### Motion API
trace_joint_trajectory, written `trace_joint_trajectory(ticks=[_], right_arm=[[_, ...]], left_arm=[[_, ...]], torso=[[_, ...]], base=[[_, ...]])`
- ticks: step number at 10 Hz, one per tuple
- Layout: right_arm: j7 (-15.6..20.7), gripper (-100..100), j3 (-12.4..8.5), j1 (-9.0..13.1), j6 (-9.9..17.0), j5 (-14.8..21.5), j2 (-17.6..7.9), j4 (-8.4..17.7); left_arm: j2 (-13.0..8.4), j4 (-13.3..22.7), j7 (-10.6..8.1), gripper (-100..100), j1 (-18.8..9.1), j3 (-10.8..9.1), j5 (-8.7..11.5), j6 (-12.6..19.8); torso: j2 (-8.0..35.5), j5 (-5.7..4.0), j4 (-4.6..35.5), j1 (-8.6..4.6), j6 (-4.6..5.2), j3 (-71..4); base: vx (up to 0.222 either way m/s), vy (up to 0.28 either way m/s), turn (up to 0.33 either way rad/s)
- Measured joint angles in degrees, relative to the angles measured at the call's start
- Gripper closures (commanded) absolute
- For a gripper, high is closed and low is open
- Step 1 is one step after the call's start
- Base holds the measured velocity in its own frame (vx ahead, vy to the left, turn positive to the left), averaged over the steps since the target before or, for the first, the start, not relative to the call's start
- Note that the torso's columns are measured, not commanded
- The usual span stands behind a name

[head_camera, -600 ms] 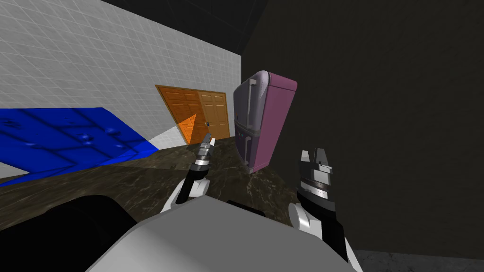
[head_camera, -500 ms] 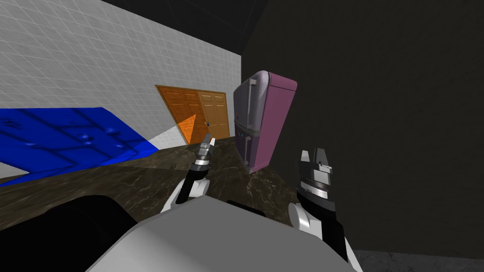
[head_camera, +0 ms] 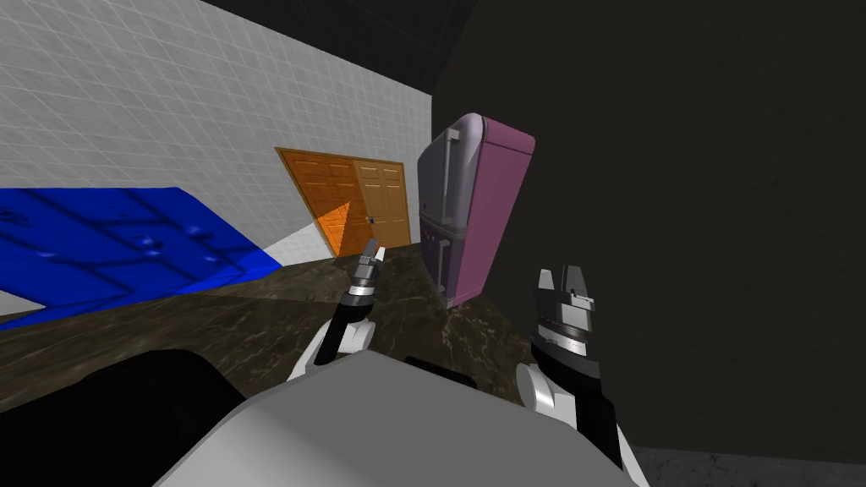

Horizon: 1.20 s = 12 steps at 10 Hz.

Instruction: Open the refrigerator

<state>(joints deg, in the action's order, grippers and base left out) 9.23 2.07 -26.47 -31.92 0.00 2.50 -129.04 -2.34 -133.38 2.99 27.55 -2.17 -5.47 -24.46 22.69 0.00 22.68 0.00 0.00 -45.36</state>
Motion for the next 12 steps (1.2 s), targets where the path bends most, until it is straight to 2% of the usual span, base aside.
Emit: trace_joint_trajectory(ticks=[3, 4, 5, 8, 12], right_arm=[[0.00, 0, 0.00, 0.00, 0.00, 0.00, 0.00, 0.00], [0.00, 0, 0.00, 0.00, 0.00, 0.00, 0.00, 0.00], [0.00, 0, 0.00, -0.02, 0.00, 0.00, 0.00, 0.02], [0.00, 0, 0.01, -0.03, 0.00, 0.00, 0.01, 0.02], [0.00, 0, 0.01, -0.03, 0.00, 0.00, 0.01, 0.02]], left_arm=[[0.00, 0.00, 0.00, 0, 0.00, 0.00, 0.00, 0.00], [0.00, 0.00, 0.00, -100, 0.00, 0.00, 0.00, 0.00], [-1.26, 0.02, -0.02, -100, -0.16, -0.24, 0.20, 0.58], [-3.92, 0.17, -0.16, -100, -0.40, -1.16, 1.02, 2.82], [-5.20, 0.40, -0.12, -100, -0.96, -2.23, 2.11, 6.70]], torso=[[12.70, 0.00, 12.69, 0.00, 0.00, -25.37], [16.93, 0.00, 16.92, 0.00, 0.00, -33.83], [18.69, -0.02, 18.77, -0.10, -0.01, -37.87], [19.40, -0.04, 19.53, -0.14, 0.00, -39.30], [19.68, -0.02, 19.63, -0.05, 0.00, -39.15]], base=[[0.000, 0.000, 0.000], [0.066, -0.038, 0.051], [0.109, -0.091, 0.061], [0.144, -0.118, 0.051], [0.162, -0.117, 0.063]])
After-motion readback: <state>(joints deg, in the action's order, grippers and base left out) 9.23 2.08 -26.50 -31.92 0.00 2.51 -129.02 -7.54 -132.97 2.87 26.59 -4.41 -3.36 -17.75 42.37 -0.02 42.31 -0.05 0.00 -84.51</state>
